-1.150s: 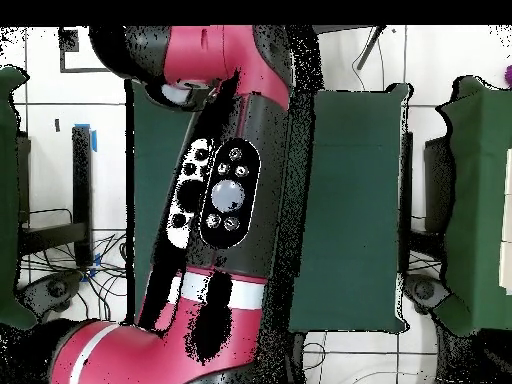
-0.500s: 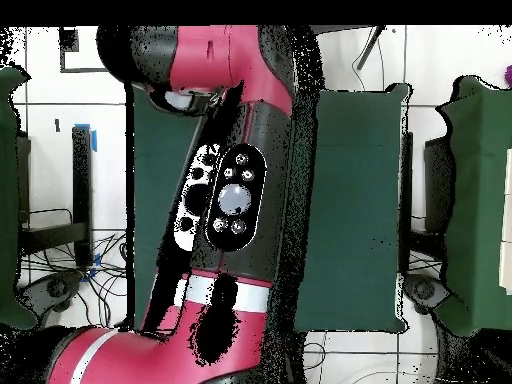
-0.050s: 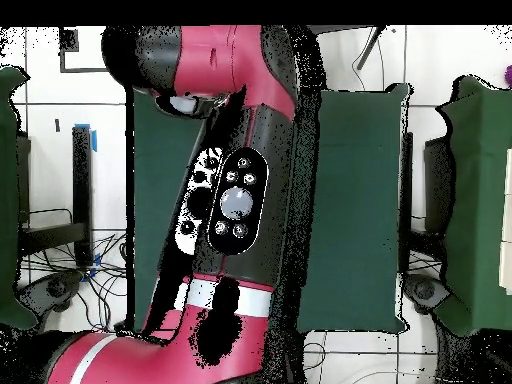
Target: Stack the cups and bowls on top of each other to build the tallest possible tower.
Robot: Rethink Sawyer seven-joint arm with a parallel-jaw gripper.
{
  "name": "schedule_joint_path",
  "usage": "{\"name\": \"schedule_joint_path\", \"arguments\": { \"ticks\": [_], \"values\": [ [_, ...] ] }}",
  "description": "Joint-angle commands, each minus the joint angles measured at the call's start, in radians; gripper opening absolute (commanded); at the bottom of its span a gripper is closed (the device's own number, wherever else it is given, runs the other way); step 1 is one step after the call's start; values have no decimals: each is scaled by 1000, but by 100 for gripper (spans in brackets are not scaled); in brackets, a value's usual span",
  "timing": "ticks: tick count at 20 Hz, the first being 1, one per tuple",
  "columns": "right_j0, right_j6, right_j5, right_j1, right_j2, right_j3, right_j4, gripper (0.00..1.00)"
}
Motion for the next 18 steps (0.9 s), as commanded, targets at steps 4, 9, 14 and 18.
{"name": "schedule_joint_path", "arguments": {
  "ticks": [4, 9, 14, 18],
  "values": [
    [-30, -285, -70, -19, 152, 153, -102, 0],
    [-34, -272, -77, -28, 172, 172, -104, 0],
    [-40, -261, -84, -34, 194, 202, -104, 0],
    [-41, -261, -88, -46, 199, 228, -112, 0]
  ]
}}
